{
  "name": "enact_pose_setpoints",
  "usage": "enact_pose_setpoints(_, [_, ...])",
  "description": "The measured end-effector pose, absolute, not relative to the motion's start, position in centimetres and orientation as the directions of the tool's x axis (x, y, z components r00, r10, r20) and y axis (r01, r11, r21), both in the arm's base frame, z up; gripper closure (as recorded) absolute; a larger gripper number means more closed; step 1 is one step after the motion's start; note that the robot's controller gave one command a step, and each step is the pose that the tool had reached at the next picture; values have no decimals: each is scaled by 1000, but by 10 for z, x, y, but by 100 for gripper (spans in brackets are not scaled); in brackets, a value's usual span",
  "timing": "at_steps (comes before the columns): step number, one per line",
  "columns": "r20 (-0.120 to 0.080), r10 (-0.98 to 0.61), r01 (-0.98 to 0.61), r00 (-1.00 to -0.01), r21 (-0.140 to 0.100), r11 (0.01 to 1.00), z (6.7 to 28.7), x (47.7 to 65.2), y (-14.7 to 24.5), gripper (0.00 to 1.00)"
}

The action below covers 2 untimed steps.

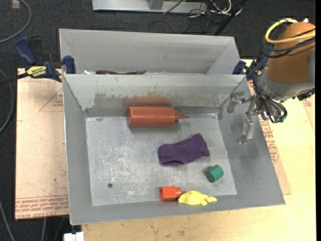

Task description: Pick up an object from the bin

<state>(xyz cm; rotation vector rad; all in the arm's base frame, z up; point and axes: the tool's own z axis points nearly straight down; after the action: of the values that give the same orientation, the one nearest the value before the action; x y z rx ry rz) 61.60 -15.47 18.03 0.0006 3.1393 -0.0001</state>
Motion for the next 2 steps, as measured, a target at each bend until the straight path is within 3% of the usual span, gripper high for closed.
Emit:
enact_pose_setpoints(1, [-3,60,60,-998,0,998,155,596,-129,0])
enact_pose_setpoints(2, [8,95,95,-995,1,995,172,595,-77,0])
